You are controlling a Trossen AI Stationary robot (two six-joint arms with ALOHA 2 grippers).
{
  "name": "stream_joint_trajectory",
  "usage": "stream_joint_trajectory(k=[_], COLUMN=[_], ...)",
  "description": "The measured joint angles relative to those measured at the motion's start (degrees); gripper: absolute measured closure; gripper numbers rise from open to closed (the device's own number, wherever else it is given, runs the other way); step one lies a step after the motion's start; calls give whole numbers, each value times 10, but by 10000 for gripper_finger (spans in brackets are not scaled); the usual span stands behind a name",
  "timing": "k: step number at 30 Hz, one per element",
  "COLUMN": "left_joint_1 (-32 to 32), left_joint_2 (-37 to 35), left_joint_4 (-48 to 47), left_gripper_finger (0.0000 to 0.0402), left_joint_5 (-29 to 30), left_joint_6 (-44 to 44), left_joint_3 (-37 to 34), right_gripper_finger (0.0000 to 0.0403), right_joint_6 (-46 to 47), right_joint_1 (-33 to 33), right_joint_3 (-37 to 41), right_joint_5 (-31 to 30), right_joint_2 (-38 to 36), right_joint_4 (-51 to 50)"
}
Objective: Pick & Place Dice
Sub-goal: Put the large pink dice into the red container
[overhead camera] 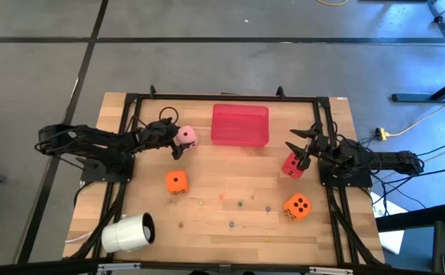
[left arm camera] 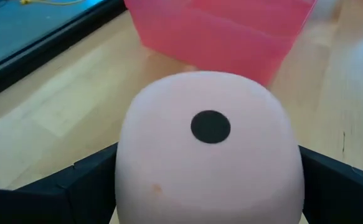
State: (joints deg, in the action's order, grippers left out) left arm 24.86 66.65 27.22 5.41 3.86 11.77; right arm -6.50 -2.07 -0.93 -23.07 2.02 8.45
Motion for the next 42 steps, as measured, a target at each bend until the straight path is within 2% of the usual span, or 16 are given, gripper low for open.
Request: stream_joint_trajectory(k=[10,17,25,35,42], left_joint_1=[0,0,0,-1,-1], left_joint_2=[0,0,0,0,0], left_joint_4=[8,8,8,12,12], left_gripper_finger=[2,2,2,39,42], left_joint_5=[0,-18,-12,-12,-5], left_joint_6=[-4,35,10,9,-5], left_joint_3=[0,0,0,1,33], right_gripper_finger=[156,156,156,156,156], right_joint_6=[0,0,9,16,18], right_joint_1=[0,0,0,0,0], right_joint_3=[0,0,0,0,0], right_joint_5=[0,0,0,0,0], right_joint_2=[0,0,0,0,0], right_joint_4=[0,0,0,0,0])
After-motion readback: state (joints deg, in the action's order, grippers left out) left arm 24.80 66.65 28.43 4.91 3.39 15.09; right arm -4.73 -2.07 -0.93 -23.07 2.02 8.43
